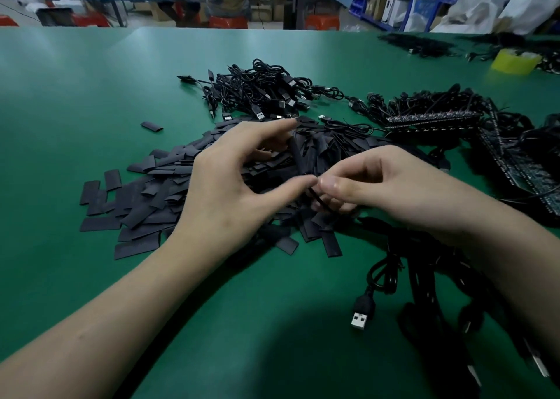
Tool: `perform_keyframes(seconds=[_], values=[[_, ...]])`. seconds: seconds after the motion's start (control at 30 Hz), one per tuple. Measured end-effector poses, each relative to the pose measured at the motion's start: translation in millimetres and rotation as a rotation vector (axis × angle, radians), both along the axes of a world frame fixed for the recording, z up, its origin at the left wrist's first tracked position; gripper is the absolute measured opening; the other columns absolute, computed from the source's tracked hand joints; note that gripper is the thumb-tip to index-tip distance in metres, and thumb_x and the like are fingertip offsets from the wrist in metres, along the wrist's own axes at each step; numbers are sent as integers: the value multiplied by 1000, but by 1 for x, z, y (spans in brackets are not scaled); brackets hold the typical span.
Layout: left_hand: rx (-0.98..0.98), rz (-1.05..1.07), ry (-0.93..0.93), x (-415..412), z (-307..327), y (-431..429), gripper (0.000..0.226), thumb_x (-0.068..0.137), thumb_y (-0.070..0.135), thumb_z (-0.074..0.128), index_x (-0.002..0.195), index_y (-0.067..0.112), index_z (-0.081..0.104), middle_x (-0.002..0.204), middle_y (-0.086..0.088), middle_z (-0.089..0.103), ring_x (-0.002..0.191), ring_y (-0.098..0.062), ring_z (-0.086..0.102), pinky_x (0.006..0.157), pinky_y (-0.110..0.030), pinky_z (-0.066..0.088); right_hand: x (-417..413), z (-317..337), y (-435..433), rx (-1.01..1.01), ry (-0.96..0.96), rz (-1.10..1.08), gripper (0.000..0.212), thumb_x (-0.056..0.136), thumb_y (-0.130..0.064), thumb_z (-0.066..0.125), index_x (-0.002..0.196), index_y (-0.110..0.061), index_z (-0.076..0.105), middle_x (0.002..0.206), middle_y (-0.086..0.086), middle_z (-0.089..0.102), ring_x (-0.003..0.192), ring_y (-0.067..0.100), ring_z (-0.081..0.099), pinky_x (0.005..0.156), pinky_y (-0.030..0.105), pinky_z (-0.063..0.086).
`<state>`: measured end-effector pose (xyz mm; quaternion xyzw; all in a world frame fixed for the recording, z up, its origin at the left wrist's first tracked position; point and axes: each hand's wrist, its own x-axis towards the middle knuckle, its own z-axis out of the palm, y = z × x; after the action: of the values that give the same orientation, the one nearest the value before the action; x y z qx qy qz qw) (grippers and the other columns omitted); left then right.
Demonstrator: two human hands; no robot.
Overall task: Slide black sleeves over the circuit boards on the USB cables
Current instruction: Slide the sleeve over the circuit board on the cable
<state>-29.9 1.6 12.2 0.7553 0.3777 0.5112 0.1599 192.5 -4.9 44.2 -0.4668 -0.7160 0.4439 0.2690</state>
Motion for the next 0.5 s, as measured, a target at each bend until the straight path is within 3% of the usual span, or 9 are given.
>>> perform_keyframes(seconds=[0.07,0.13,0.2,0.33,0.43,0.5], values=[[-64,43,-72,-1,-1,2,51,82,37,85,128,20,69,117,7,71,112,-14,68,98,-34,56,2,6,-1,57,-215,50,44,83,-64,59,94,-27,80,90,-7,79,86,8,74,86,33,57],[-121,78,-148,-3,-2,3,47,81,37,87,124,23,71,114,9,73,110,-12,69,99,-33,55,4,11,-2,70,-344,100,36,91,-55,57,90,-27,79,84,-11,78,80,5,72,78,22,53],[-174,108,-210,-4,-3,5,45,80,36,87,121,26,71,110,10,74,107,-8,69,98,-31,55,7,14,-2,52,-366,118,30,95,-46,58,87,-26,78,79,-8,77,72,4,70,67,14,48],[-227,159,-216,-5,-3,6,51,80,39,86,127,28,67,109,14,72,107,-1,67,97,-27,54,14,32,-3,31,-297,95,31,89,-52,57,84,-26,73,63,7,72,53,14,60,55,27,45],[-224,181,-177,-4,-3,7,62,83,40,83,138,25,59,117,16,69,109,2,63,98,-23,52,19,59,6,85,-364,7,32,81,-58,57,82,-30,73,58,4,67,44,10,55,46,19,43],[-204,202,-120,-4,-4,8,63,85,38,81,142,23,56,121,16,68,112,0,62,100,-29,52,18,83,25,184,-450,-78,29,81,-56,58,78,-30,73,57,-5,64,41,4,52,39,15,40]])
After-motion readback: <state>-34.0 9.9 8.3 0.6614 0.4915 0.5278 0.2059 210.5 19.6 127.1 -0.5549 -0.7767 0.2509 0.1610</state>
